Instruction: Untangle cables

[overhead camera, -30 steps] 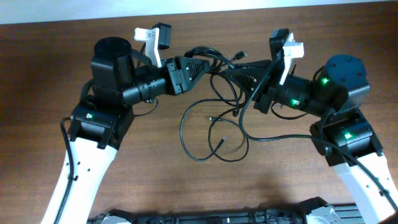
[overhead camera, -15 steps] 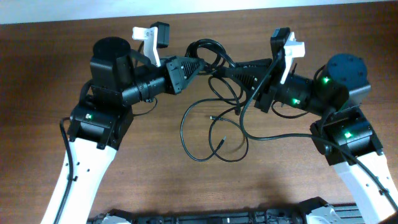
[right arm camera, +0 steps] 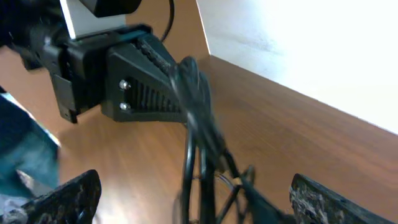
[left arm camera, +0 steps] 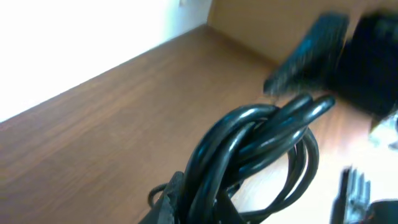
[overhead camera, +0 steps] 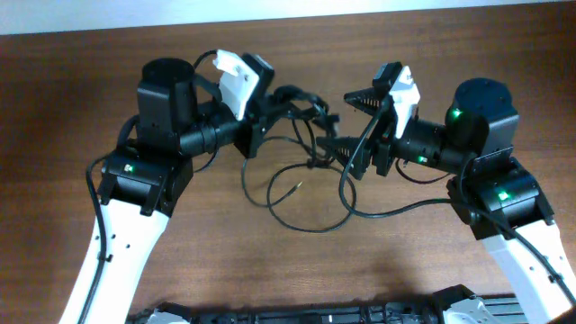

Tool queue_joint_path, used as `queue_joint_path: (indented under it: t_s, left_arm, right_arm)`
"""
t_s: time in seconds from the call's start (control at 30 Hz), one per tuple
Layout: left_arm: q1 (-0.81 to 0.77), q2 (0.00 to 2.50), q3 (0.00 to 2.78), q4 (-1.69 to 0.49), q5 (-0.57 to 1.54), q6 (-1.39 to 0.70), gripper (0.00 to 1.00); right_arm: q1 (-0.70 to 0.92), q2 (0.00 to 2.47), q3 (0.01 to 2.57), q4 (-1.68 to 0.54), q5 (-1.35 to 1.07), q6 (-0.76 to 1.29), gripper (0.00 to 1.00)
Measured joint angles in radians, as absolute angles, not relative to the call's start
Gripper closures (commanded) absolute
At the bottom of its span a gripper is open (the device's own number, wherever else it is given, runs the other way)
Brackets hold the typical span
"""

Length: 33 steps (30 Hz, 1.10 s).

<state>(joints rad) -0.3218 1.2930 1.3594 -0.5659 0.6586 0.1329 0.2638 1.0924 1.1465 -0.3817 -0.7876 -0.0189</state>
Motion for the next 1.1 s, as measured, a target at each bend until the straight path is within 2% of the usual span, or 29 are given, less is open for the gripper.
queue_joint_path:
  t_s: [0.2,0.27,0.4,0.5,0.6,0.93,1.1]
  left_arm:
    - [-0.324,1.293,1.359,-0.664,0.654,0.339,1.00]
    - [-0.332,1.293,1.359,-0.670,0.653,0.368,1.00]
    - [-0.385,1.293,1.359,-0.669,0.651,0.387,1.00]
    - [-0.431,1.293,1.359,-0.660,0.651,0.395,1.00]
    - [-0.447,1.293,1.359,-0.647,0.650,0.400,1.00]
    - [-0.445,1.293,1.359,-0.639,0.638,0.398,0.98]
    - [-0.454,1.293,1.359,-0.616,0.582,0.305,0.99]
  right_arm:
    - [0.264,1.092,1.147,-0.409,-0.810,-0.226,0.14]
    - [0.264,1.092,1.147,-0.410,-0.818,-0.267,0.25]
    - [0.264,1.092,1.147,-0.420,-0.826,-0.309,0.31]
    - [0.264,1.092,1.147,-0.420,-0.830,-0.316,0.56]
    - [0.264,1.092,1.147,-0.424,-0.836,-0.328,0.95]
    - [0.268,1.092,1.147,-0.438,-0.821,-0.326,0.96]
    - [0.268,1.092,1.147,-0.418,-0.787,-0.270,0.96]
